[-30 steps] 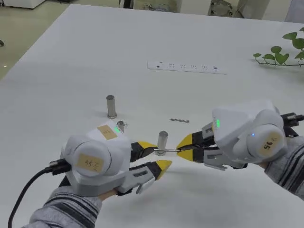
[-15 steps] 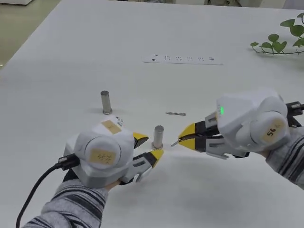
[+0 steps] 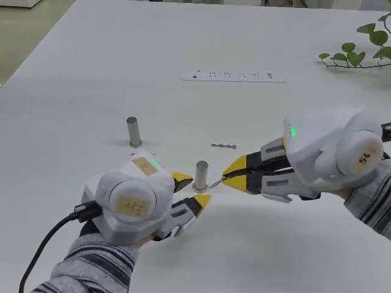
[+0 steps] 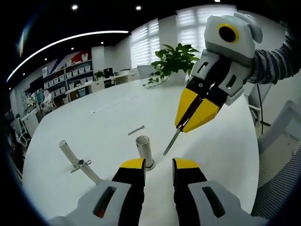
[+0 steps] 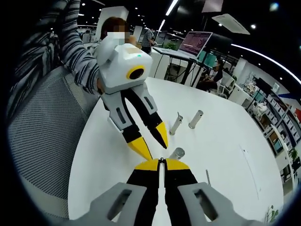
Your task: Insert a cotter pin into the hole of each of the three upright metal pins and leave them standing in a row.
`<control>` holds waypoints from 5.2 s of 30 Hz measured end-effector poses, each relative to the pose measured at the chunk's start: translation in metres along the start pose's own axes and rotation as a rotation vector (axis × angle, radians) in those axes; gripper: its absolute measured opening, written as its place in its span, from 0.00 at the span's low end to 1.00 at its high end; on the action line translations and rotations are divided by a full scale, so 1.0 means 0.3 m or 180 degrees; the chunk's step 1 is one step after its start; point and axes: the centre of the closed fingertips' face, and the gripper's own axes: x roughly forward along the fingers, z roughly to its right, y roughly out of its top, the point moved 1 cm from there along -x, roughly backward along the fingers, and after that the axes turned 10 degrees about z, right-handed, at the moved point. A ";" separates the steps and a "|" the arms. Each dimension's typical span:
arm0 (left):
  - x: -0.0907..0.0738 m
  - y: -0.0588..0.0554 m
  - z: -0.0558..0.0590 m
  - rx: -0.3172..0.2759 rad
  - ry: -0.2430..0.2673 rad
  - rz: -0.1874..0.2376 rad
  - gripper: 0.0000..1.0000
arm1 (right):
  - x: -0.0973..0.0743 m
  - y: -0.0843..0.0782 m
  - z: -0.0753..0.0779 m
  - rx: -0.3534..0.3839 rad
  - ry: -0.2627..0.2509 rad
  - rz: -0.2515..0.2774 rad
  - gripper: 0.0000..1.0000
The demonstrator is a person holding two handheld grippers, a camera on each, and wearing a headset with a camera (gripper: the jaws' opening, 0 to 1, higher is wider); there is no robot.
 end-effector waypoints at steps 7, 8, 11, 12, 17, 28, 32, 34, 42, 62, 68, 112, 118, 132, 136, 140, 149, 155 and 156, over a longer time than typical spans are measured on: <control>-0.009 0.016 0.013 0.0179 -0.0065 0.0015 0.13 | 0.013 0.059 -0.026 0.0220 0.0137 0.0252 0.00; -0.010 0.019 0.014 0.0205 -0.0074 0.0024 0.10 | 0.019 0.050 -0.031 0.0234 0.0158 0.0259 0.00; -0.014 0.022 0.017 0.0243 -0.0101 0.0027 0.02 | 0.022 0.044 -0.030 0.0228 0.0157 0.0245 0.00; -0.016 0.023 0.020 0.0273 -0.0117 0.0029 0.01 | 0.022 0.043 -0.027 0.0243 0.0156 0.0248 0.00; -0.022 0.019 0.021 0.0442 -0.0156 -0.0020 0.00 | 0.023 0.032 -0.029 0.0235 0.0193 0.0183 0.00; -0.023 -0.008 0.047 0.1078 -0.0343 -0.0276 0.00 | 0.024 -0.025 -0.042 -0.0116 0.0318 -0.0287 0.00; -0.026 -0.011 0.056 0.1238 -0.0449 -0.0308 0.00 | 0.023 -0.055 -0.051 -0.0300 0.0445 -0.0505 0.00; -0.027 -0.011 0.060 0.1259 -0.0474 -0.0314 0.00 | 0.028 -0.067 -0.059 -0.0344 0.0501 -0.0563 0.00; -0.031 -0.027 0.077 0.1506 -0.0619 -0.0395 0.00 | 0.038 -0.103 -0.080 -0.0316 0.0626 -0.0700 0.00; -0.031 -0.018 0.104 0.1535 -0.0718 -0.0349 0.00 | 0.049 -0.143 -0.098 -0.0282 0.0704 -0.0886 0.00; -0.029 -0.012 0.097 0.1465 -0.0671 -0.0312 0.00 | 0.052 -0.147 -0.091 -0.0275 0.0648 -0.0879 0.00; 0.096 -0.033 -0.063 -0.0235 0.0278 0.0004 0.16 | 0.034 -0.197 0.105 -0.0076 -0.0180 -0.0654 0.00; 0.121 -0.052 -0.062 -0.0241 0.0297 -0.0050 0.18 | 0.045 -0.214 0.110 -0.0117 -0.0149 -0.0704 0.00; 0.161 -0.074 -0.070 -0.0471 0.0385 -0.0070 0.14 | 0.058 -0.218 0.112 -0.0135 -0.0087 -0.0723 0.00; 0.161 -0.075 -0.076 -0.0465 0.0426 -0.0078 0.12 | 0.056 -0.215 0.111 -0.0161 -0.0072 -0.0752 0.00; 0.163 -0.077 -0.080 -0.0461 0.0449 -0.0085 0.11 | 0.055 -0.209 0.105 -0.0167 -0.0056 -0.0776 0.00; 0.158 -0.078 -0.075 -0.0376 0.0433 -0.0082 0.10 | 0.060 -0.193 0.102 -0.0215 -0.0040 -0.0800 0.00; 0.158 -0.080 -0.076 -0.0358 0.0459 -0.0082 0.10 | 0.071 -0.169 0.099 -0.0208 -0.0020 -0.0790 0.00; 0.158 -0.080 -0.076 -0.0362 0.0468 -0.0082 0.10 | 0.076 -0.167 0.099 -0.0211 -0.0013 -0.0788 0.00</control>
